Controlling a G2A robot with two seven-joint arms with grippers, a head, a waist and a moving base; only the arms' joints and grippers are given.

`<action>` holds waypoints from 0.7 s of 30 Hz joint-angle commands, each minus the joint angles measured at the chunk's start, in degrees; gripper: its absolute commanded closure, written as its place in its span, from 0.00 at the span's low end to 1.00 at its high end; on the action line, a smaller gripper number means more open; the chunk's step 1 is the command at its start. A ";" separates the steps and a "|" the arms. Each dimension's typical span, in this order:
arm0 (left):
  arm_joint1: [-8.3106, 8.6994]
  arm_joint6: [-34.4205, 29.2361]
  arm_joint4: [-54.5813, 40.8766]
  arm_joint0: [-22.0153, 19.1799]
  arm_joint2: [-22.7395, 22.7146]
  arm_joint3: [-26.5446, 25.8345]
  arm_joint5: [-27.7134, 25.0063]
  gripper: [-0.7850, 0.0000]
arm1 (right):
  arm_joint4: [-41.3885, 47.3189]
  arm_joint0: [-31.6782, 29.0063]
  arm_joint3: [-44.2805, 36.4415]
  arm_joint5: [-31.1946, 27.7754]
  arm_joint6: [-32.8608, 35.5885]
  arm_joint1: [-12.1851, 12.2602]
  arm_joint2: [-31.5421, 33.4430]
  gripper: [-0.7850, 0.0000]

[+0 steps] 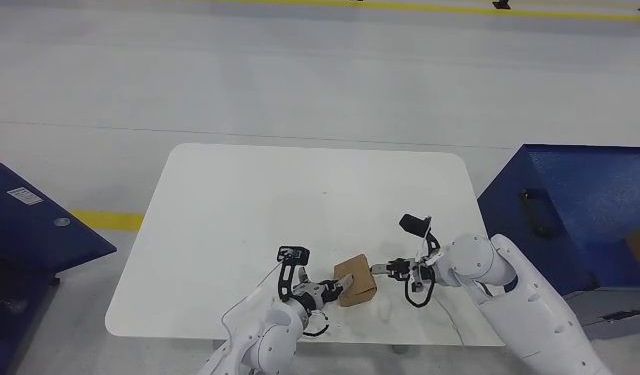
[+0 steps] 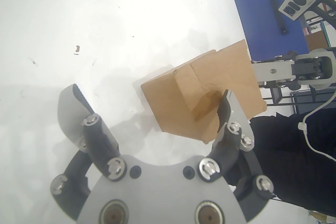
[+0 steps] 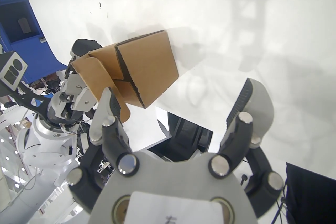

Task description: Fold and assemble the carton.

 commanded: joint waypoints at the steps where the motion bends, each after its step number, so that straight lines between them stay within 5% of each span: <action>1: -0.07 -0.07 0.00 -0.15 0.10 0.19 0.14 0.00 | -0.03 0.22 0.35 0.10 0.10 -0.04 -0.09 0.00; 21: -0.65 -0.01 0.37 -0.63 0.73 0.92 1.25 0.00 | -0.10 1.18 1.76 -0.84 0.40 -0.36 -0.89 0.00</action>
